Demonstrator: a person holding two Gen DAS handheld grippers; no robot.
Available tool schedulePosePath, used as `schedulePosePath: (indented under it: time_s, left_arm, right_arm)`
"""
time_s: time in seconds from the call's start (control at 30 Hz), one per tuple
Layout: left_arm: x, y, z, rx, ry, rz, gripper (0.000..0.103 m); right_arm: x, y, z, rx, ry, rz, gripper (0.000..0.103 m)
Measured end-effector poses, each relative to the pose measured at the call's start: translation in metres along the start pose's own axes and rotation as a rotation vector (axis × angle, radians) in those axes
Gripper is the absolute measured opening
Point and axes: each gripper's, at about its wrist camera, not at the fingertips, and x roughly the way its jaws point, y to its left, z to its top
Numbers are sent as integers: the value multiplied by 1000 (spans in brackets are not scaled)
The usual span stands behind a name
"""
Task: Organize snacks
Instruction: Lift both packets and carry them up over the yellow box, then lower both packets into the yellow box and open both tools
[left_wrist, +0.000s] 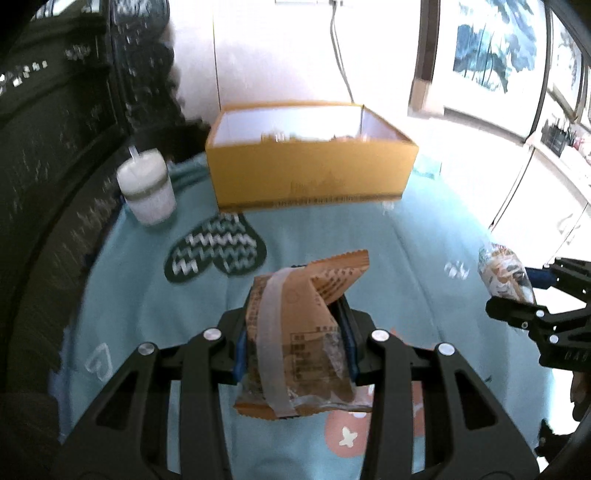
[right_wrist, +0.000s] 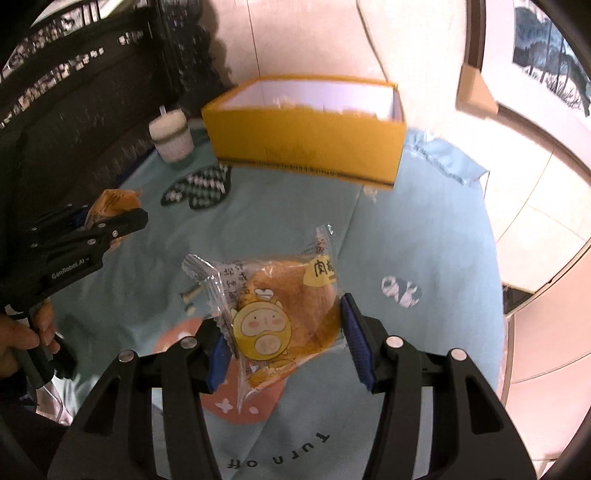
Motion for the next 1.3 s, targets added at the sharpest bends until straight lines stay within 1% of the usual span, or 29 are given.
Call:
schedulePosePath:
  time_s: [0.1, 0.17, 0.33, 0.43, 0.57, 0.67, 0.83, 0.93, 1.03, 1.13, 1.3]
  left_arm:
    - [-17, 2, 17, -11, -44, -4, 39]
    - [-33, 4, 32, -15, -87, -13, 39]
    - [-66, 5, 70, -24, -182, -43, 39]
    - [-82, 0, 95, -7, -233, -57, 39]
    - [-89, -4, 130, -3, -264, -73, 39]
    - [-90, -8, 154, 4, -287, -67, 39]
    - [-77, -7, 198, -1, -302, -60, 39]
    - [-66, -5, 216, -2, -301, -49, 39]
    - [-51, -3, 231, 3, -302, -31, 39]
    - [-34, 3, 244, -18, -289, -24, 39]
    - [-4, 1, 257, -4, -261, -13, 39]
  right_arm:
    - [-20, 2, 13, -8, -54, 9, 55]
    - [-33, 4, 21, -16, -93, 17, 55]
    - [-72, 8, 54, -29, -204, 35, 55]
    - [-87, 6, 74, -27, -251, 40, 55]
    - [-105, 2, 111, -44, -312, 34, 55]
    - [-112, 2, 137, -54, -340, 29, 55]
    - [-111, -6, 185, -51, -369, 16, 55]
    - [-104, -11, 205, -55, -371, -3, 55]
    - [-93, -21, 221, -43, -366, -14, 55]
    - [-81, -27, 236, -22, -356, -19, 55]
    - [-58, -32, 254, -23, -334, -31, 55]
